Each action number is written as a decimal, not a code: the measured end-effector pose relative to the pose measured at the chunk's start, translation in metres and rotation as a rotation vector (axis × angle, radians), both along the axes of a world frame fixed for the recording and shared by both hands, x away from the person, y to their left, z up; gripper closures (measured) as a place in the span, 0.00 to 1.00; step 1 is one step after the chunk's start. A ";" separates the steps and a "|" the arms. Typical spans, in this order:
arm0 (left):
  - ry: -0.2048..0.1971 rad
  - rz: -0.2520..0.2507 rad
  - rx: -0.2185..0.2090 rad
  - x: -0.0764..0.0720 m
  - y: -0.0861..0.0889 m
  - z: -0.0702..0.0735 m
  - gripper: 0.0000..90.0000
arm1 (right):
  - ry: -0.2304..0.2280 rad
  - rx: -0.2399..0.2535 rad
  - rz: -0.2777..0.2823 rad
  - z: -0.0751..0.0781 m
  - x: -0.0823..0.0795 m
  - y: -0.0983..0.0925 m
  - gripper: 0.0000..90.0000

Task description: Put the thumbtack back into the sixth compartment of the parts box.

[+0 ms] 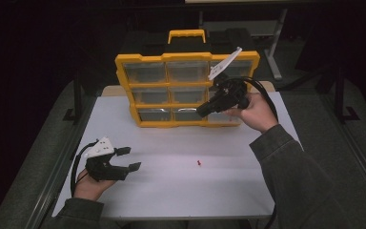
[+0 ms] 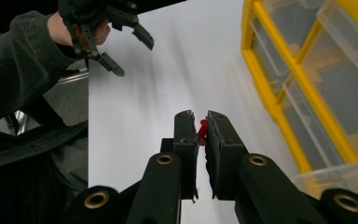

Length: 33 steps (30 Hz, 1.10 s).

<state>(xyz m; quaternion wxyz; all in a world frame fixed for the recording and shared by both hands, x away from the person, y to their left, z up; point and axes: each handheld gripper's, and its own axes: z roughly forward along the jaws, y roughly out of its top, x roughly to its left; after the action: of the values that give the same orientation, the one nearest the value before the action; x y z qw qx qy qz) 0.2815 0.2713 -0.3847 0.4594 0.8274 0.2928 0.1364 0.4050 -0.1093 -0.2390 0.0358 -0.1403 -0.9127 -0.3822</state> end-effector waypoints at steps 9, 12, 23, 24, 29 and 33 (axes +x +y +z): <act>0.004 0.004 0.000 0.000 0.000 0.000 0.33 | -0.008 -0.004 -0.036 0.014 0.008 -0.011 0.91; 0.002 0.005 -0.009 0.000 0.001 0.000 0.33 | -0.014 -0.013 -0.050 0.018 0.009 -0.014 0.91; 0.000 0.004 -0.003 0.000 0.002 0.001 0.33 | -0.018 -0.011 -0.117 0.026 0.022 -0.032 0.91; 0.005 0.004 -0.001 0.000 0.002 0.001 0.33 | -0.019 -0.014 -0.124 0.027 0.024 -0.034 0.91; 0.003 0.006 -0.007 0.000 0.001 0.001 0.33 | -0.029 -0.013 -0.176 0.028 0.030 -0.047 0.91; 0.007 0.004 -0.002 0.000 0.002 0.001 0.32 | -0.021 -0.019 -0.201 0.026 0.033 -0.053 0.91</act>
<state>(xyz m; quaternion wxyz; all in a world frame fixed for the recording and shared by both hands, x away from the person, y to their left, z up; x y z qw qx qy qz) 0.2819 0.2731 -0.3839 0.4589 0.8269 0.2961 0.1343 0.4383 -0.1621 -0.2128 -0.0137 -0.2276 -0.8978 -0.3767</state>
